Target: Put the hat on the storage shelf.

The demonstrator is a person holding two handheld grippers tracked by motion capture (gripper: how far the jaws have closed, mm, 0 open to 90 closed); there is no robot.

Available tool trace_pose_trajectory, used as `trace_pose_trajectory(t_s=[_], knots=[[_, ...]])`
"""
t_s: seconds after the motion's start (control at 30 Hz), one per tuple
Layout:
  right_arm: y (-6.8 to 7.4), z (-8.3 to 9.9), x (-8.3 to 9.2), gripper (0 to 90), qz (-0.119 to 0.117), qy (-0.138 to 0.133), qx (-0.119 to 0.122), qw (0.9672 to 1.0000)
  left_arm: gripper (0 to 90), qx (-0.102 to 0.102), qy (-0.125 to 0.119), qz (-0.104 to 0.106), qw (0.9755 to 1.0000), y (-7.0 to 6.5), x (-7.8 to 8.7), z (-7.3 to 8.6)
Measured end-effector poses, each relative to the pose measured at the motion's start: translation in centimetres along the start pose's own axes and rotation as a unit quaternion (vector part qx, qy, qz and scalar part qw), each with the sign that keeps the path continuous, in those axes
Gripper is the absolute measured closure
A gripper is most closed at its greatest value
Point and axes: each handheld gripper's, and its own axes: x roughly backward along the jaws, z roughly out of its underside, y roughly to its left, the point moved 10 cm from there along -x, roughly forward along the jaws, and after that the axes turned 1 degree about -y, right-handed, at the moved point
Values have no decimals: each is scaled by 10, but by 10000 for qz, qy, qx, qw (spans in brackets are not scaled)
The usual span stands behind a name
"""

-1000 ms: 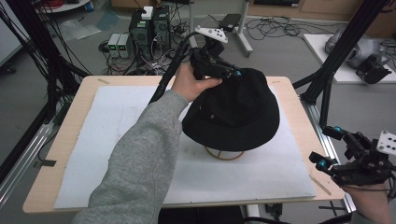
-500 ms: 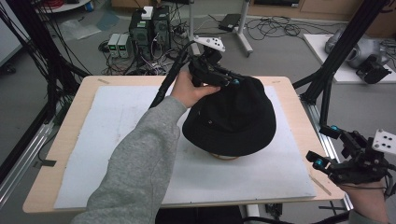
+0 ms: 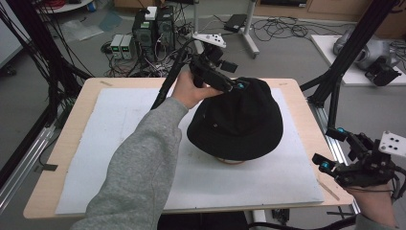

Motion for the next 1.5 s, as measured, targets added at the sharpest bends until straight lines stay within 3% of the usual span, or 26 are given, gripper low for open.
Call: trace_pose_trajectory(t_s=[0.37, 0.6, 0.83, 0.87, 1.03, 1.5], knots=[[-1, 0, -5, 33, -43, 22, -4, 10000, 102, 80, -133, -124, 9998, 3, 10, -6], [-2, 0, -8, 33, -74, 15, -1, 10000, 102, 54, -273, -191, 9994, 1, 25, -12], [-3, 0, -14, 33, -95, 13, -37, 9999, 102, -29, -363, -401, 9985, -1, 52, -19], [-4, 0, -14, 33, -95, 11, -28, 10000, 102, -37, -370, -561, 9977, -1, 60, -19], [-7, -1, -16, 33, -94, -24, -70, 9999, 102, -82, -384, -730, 9966, -1, 76, -18], [-17, -2, -25, 33, -126, -108, -160, 9997, 102, -73, -448, -1188, 9919, -12, 134, 4]])
